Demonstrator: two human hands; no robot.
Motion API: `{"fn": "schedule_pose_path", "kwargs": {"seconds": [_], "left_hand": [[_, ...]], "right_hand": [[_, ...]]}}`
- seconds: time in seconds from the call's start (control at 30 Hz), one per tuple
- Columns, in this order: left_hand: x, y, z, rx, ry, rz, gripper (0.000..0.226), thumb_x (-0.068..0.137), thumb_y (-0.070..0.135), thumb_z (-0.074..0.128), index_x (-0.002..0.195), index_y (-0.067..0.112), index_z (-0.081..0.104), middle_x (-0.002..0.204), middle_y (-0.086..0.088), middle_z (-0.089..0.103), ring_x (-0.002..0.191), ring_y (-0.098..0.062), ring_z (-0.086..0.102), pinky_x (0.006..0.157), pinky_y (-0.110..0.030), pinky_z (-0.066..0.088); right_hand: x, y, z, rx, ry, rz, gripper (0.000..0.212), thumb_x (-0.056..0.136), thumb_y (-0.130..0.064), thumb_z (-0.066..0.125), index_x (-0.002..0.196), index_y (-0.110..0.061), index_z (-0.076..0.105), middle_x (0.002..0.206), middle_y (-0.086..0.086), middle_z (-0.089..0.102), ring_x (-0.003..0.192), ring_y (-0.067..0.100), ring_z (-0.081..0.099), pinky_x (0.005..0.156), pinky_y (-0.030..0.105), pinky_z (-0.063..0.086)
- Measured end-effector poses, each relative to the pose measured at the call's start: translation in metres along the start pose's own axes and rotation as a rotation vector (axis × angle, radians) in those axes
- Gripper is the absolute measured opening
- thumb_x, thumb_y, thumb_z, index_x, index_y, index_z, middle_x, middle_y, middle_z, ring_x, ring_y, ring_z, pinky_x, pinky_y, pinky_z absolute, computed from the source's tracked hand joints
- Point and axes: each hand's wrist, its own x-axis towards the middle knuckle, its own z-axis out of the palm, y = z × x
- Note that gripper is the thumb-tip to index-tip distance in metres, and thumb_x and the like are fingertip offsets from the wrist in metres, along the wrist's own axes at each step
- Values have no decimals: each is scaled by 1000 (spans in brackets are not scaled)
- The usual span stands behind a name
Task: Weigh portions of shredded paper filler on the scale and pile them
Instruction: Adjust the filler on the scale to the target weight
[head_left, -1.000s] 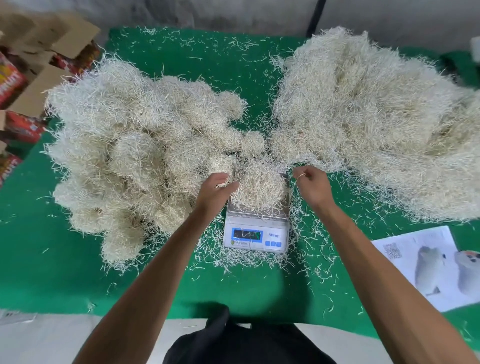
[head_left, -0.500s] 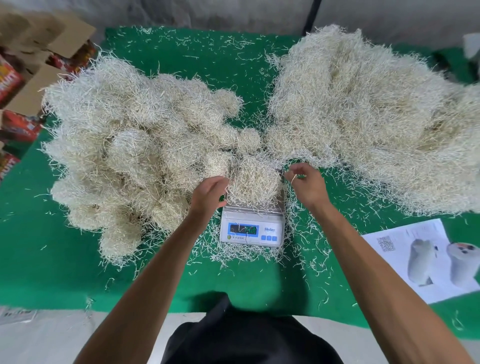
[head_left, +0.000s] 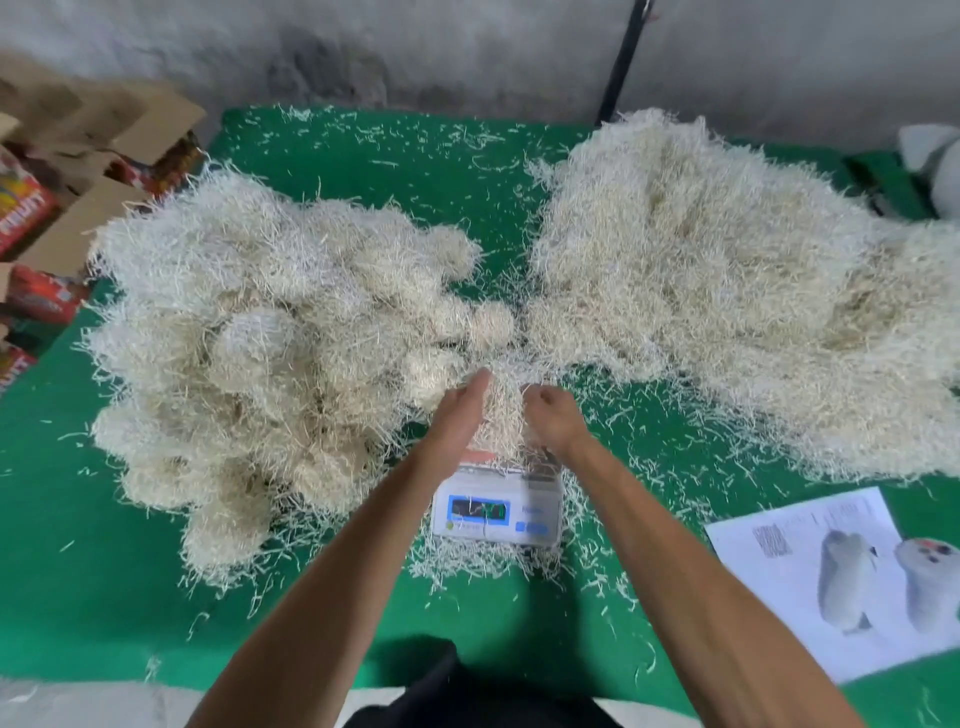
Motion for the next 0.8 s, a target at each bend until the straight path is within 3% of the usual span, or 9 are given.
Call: {"fn": "schedule_pose_path", "kwargs": {"seconds": [0.07, 0.17, 0.27, 0.33, 0.4, 0.47, 0.57, 0.67, 0.8], "left_hand": [[-1, 18, 8, -160, -23, -36, 104, 75, 87, 54, 154, 23, 33, 160, -7, 31, 139, -27, 39, 103, -46, 46], [6, 53, -6, -360, 90, -42, 106, 67, 64, 82, 149, 13, 39, 150, -17, 44, 132, -32, 50, 106, -50, 45], [0, 97, -42, -330, 52, 65, 50, 86, 25, 76, 130, 20, 54, 142, -21, 51, 106, -19, 67, 72, -31, 58], [-12, 133, -58, -361, -38, 81, 55, 86, -1, 68, 116, 43, 55, 155, -18, 34, 115, -19, 61, 66, -23, 57], [-18, 164, -60, -56, -21, 151, 57, 72, 31, 84, 119, 46, 55, 161, -10, 22, 138, -38, 37, 89, -46, 54], [-18, 196, -54, -28, -83, 125, 91, 48, 63, 88, 129, 40, 53, 163, -3, 19, 146, -38, 22, 107, -60, 34], [-12, 231, -50, 150, -116, 239, 88, 39, 74, 83, 120, 48, 59, 161, 5, 25, 147, -29, 22, 110, -60, 27], [0, 258, -64, 283, -37, 246, 113, 42, 72, 82, 142, 38, 42, 156, 8, 28, 146, -30, 24, 109, -63, 28], [10, 301, -82, 256, 30, 295, 86, 45, 58, 83, 126, 40, 58, 165, -2, 19, 151, -34, 15, 114, -66, 15]], "right_hand": [[-1, -10, 9, 46, -15, -119, 32, 108, -24, 46, 78, -17, 55, 66, -5, 49, 66, 16, 47, 63, 32, 48], [-2, -36, -4, 233, -127, -223, 26, 106, -24, 50, 105, -20, 75, 86, -5, 69, 76, 14, 65, 70, 28, 59], [10, -64, -42, 455, 29, -307, 32, 110, -28, 43, 119, -13, 69, 91, 6, 77, 68, 25, 67, 57, 31, 58], [22, -84, -62, 466, 73, -331, 32, 107, -47, 47, 119, -26, 67, 87, -3, 75, 68, 22, 68, 57, 27, 56], [29, -109, -68, 436, -68, -320, 20, 95, -65, 54, 108, -55, 66, 95, -11, 72, 80, 15, 76, 68, 28, 61], [40, -129, -70, 397, -177, -336, 20, 96, -50, 57, 103, -69, 59, 96, -8, 65, 74, 3, 72, 69, 25, 59], [67, -149, -82, 345, -122, -373, 23, 100, -24, 59, 96, -41, 73, 93, 2, 62, 73, 9, 71, 70, 26, 60], [92, -148, -105, 551, -90, -290, 8, 98, -17, 67, 106, -17, 67, 114, 11, 66, 86, 24, 78, 76, 34, 64], [123, -106, -140, 957, 184, -16, 45, 101, -13, 65, 142, 0, 51, 126, 21, 63, 94, 29, 76, 77, 34, 64]]}}
